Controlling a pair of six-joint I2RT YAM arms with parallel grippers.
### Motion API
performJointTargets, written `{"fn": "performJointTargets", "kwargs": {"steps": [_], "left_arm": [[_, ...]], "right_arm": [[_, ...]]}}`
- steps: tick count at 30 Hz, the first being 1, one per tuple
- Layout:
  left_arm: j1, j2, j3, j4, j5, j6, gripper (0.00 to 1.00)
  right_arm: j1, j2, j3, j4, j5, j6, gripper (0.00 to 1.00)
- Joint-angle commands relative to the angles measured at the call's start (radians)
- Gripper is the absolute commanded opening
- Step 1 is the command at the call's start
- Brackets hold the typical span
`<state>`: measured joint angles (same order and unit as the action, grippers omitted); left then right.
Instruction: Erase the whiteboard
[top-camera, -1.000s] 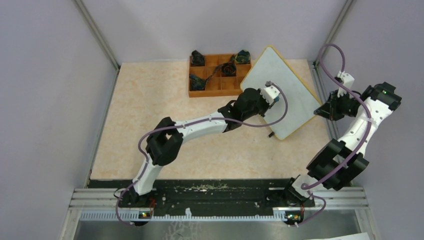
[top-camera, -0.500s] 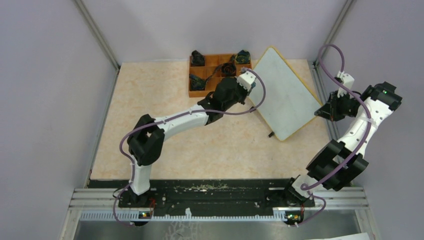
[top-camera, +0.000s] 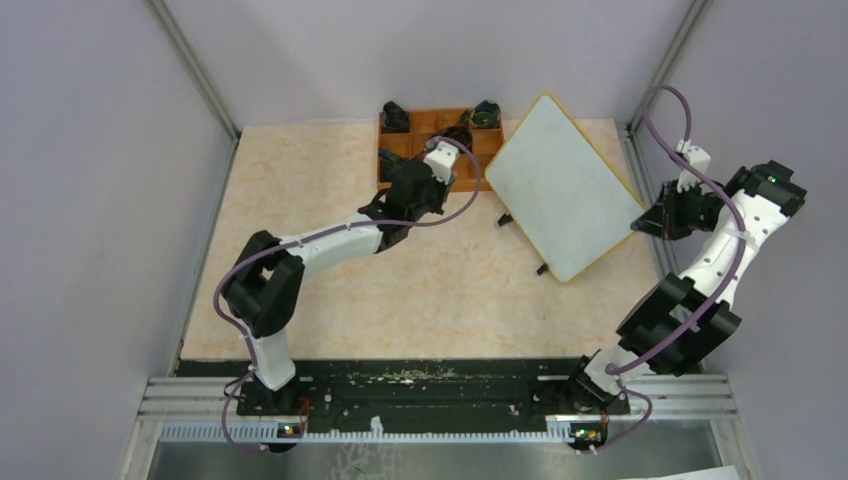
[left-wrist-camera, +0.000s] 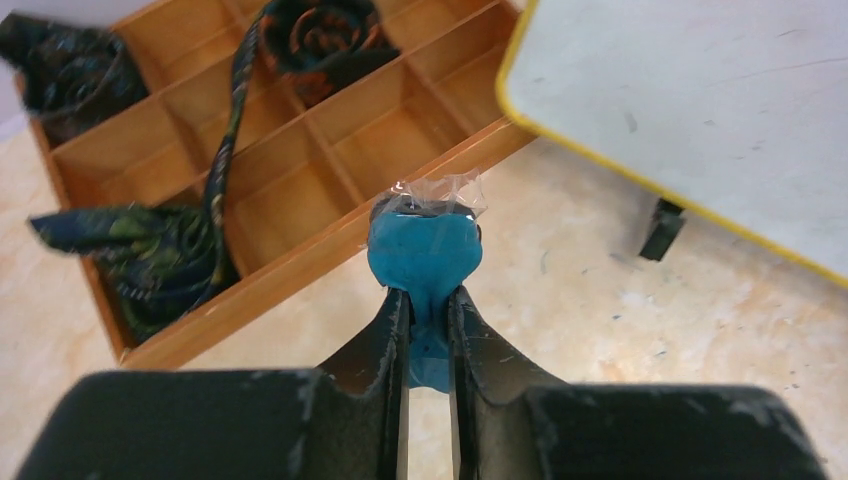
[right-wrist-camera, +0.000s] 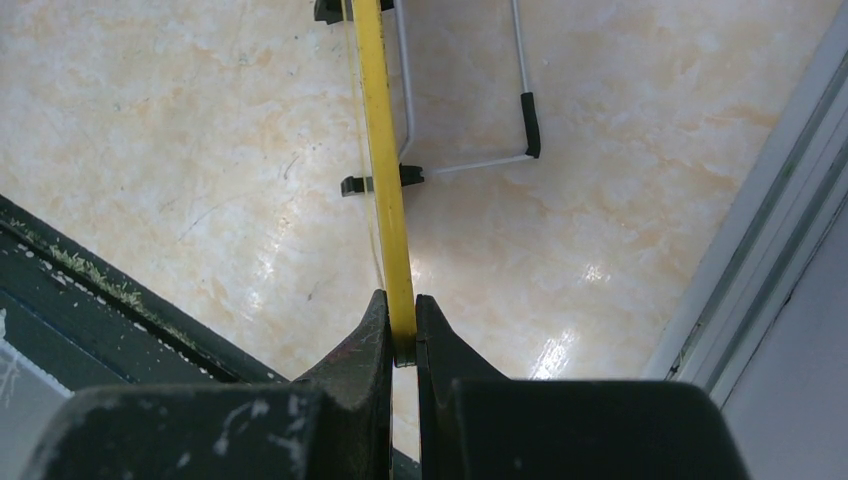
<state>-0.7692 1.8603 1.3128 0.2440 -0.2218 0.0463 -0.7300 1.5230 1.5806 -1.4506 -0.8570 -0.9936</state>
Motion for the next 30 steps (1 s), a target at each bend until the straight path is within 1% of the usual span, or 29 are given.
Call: {"fn": "performJointTargets", "kwargs": {"steps": [1,7,15,24,30], "left_arm": [[0.02,-0.089,-0.06,-0.009,-0.045,-0.072,0.0],[0.029,-0.114,-0.115,-0.014,-0.046,-0.118,0.0],[0.061,-0.123,-0.189,0.005,-0.033,-0.144,0.0],[0.076,-0.113,-0.241,0.015,-0.016,-0.172,0.0],[0.077,-0.118,-0.264,0.007,-0.021,-0.181,0.0]], "right_arm": [[0.029,0.03,-0.01,-0.051,0.188,-0.064,0.0],[0.032,0.031,-0.012,-0.051,0.218,-0.071,0.0],[0.032,0.037,0.015,-0.053,0.245,-0.051,0.0],[0.047,0.034,0.015,-0.053,0.233,-0.036,0.0],[0.05,0.028,0.019,-0.052,0.254,-0.038,0.0]]}}
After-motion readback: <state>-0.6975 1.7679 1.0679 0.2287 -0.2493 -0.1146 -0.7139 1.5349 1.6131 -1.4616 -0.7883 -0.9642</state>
